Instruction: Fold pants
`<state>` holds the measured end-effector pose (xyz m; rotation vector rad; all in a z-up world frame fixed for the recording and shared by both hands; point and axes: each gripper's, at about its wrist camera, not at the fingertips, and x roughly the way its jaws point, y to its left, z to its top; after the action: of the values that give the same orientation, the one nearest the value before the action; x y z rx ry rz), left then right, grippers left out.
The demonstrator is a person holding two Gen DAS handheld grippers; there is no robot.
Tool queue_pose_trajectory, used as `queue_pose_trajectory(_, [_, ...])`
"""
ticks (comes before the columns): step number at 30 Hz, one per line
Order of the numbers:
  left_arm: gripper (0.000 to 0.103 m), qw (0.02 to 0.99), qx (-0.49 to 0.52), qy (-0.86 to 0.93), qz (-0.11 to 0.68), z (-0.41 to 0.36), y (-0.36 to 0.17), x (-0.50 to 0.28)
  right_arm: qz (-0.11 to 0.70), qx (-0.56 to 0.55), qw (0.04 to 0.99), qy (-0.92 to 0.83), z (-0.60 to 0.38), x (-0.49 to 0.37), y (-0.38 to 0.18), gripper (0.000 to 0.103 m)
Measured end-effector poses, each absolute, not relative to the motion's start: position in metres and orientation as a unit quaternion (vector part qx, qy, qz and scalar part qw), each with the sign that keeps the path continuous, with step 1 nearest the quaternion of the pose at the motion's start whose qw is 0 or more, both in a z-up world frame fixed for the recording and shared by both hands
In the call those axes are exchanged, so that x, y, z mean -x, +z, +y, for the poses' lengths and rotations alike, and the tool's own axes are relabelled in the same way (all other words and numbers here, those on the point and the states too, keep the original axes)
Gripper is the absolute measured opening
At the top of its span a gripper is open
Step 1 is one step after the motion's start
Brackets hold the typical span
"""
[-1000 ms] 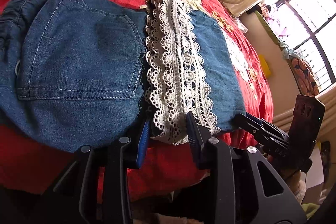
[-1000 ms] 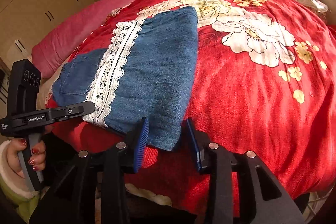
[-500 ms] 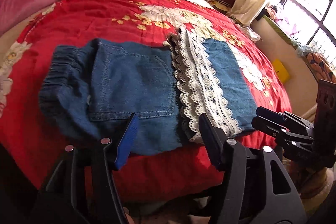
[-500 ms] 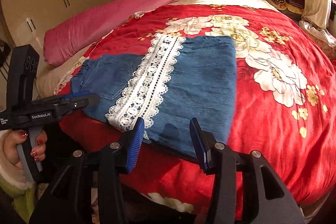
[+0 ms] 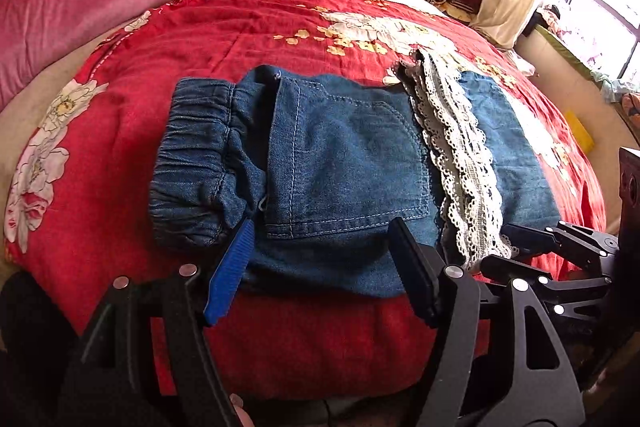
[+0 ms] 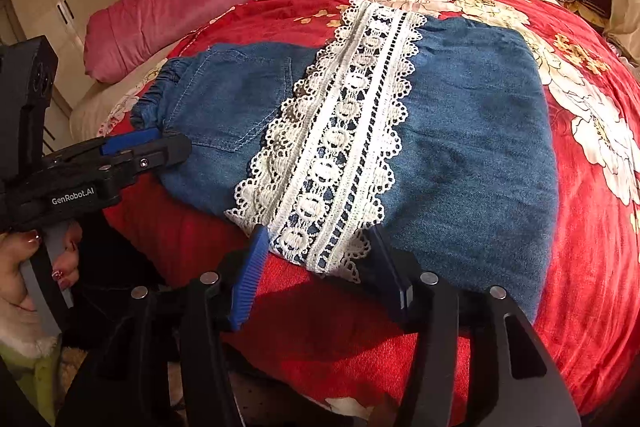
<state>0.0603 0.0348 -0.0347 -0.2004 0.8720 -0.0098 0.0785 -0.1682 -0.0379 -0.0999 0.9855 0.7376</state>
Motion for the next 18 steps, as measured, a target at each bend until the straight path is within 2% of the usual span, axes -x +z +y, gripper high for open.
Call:
queue_pose_trajectory(5, [0.067,0.906,0.125,-0.017,0.404,0.046,-0.012,-0.045,0.442,0.01,0.821,0.361,-0.178,-0.079,-0.005,0.057])
queue_pose_trajectory(6, [0.072,0.907,0.129,-0.017,0.4,0.05,-0.007,-0.042,0.436,0.01,0.823,0.365,-0.177,-0.079,0.002,0.059])
queue_pose_trajectory(7, [0.084,0.909,0.129,-0.009,0.397,0.053,-0.003,-0.038,0.43,0.012,0.824,0.369,-0.174,-0.08,0.008,0.063])
queue_pose_trajectory(8, [0.087,0.911,0.129,0.0,0.393,0.058,0.0,-0.034,0.423,0.015,0.826,0.371,-0.171,-0.082,0.015,0.065])
queue_pose_trajectory(13, [0.093,0.907,0.163,0.021,0.387,0.09,0.001,-0.023,0.412,0.02,0.819,0.398,-0.141,-0.097,0.037,0.075])
queue_pose_trajectory(18, [0.093,0.893,0.204,0.028,0.399,0.114,-0.014,-0.023,0.415,0.021,0.802,0.429,-0.098,-0.117,0.048,0.082])
